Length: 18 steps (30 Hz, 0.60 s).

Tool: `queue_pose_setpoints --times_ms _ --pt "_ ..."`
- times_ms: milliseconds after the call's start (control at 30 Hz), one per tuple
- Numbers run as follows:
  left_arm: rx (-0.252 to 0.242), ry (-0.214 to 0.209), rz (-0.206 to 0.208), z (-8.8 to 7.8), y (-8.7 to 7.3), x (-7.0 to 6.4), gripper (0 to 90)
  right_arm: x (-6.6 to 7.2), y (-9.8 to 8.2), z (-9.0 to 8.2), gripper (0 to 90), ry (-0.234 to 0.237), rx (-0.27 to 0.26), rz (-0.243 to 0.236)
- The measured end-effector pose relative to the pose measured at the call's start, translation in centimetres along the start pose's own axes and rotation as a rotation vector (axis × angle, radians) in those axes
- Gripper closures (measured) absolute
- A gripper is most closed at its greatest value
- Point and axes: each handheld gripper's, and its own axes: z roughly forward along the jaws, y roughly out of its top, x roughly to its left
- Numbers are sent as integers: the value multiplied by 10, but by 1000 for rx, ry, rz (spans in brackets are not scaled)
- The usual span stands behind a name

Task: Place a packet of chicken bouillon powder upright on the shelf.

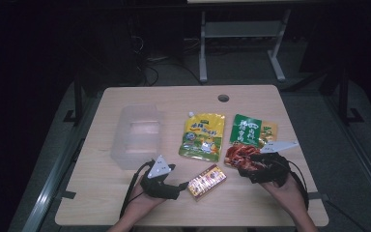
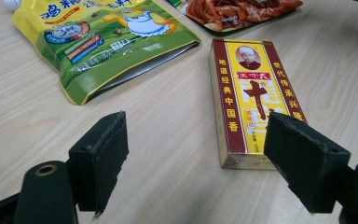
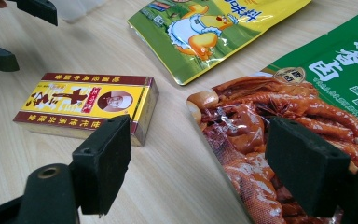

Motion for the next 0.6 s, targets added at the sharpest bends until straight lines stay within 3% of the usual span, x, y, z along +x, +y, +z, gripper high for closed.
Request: queue_pose_setpoints --times_ms 500,600 --pt "-8 10 1 -3 1 1 221 1 3 1 199 -7 -5 6" --pt "-5 10 1 -3 2 -1 231 3 5 2 195 3 -6 26"
